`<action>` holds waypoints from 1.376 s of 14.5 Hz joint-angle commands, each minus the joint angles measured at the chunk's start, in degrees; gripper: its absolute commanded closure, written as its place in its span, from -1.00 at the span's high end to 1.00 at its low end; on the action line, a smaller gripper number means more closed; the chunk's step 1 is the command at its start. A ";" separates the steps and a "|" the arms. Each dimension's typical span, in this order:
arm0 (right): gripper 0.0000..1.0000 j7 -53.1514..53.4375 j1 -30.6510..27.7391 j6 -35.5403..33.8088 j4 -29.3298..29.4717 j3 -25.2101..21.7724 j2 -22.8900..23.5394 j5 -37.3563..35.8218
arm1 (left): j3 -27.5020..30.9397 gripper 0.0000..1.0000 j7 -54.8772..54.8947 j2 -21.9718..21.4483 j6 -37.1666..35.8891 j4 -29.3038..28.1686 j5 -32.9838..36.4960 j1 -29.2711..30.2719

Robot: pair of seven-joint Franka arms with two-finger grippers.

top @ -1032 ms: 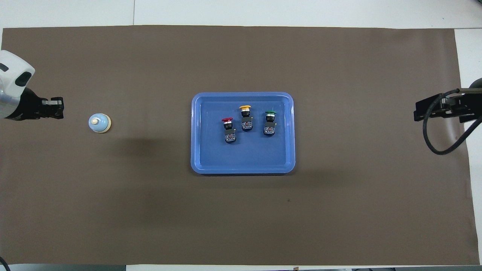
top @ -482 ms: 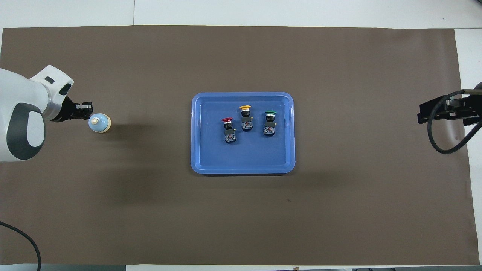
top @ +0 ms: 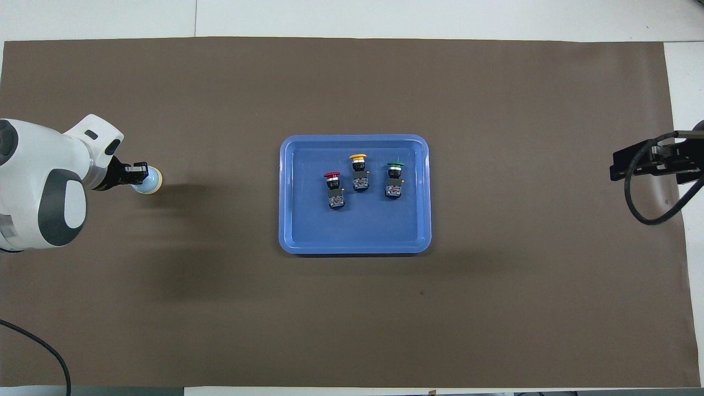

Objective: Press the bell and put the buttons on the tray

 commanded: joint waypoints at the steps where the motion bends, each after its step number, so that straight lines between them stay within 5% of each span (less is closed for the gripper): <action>1: 1.00 -1.00 -0.97 -0.71 0.05 0.71 -0.05 0.12 | 0.43 -1.00 0.80 0.23 0.47 -0.50 -0.11 -0.36; 3: 1.00 -1.00 -0.97 -0.62 0.05 0.71 -0.05 0.12 | 0.43 -0.94 0.71 0.15 -5.47 3.61 -0.11 -0.54; 7: 1.00 -1.00 -0.97 -0.62 0.05 0.71 -0.05 0.12 | -0.10 0.79 0.19 -1.52 -22.18 13.29 -0.11 -2.02; 8: 1.00 -1.00 -0.97 -0.71 0.05 0.71 -0.05 0.12 | -0.10 1.00 -0.08 -2.57 -23.61 13.13 -0.11 -2.90; 12: 1.00 -1.00 -0.97 -0.62 0.05 0.71 -0.05 0.12 | -0.10 1.00 -3.76 -7.74 -33.80 13.92 -0.11 -3.61; 20: 1.00 -1.00 -0.97 -0.62 0.05 0.71 -0.05 0.12 | -0.10 1.00 -3.33 -13.47 -39.44 13.31 -0.11 -3.53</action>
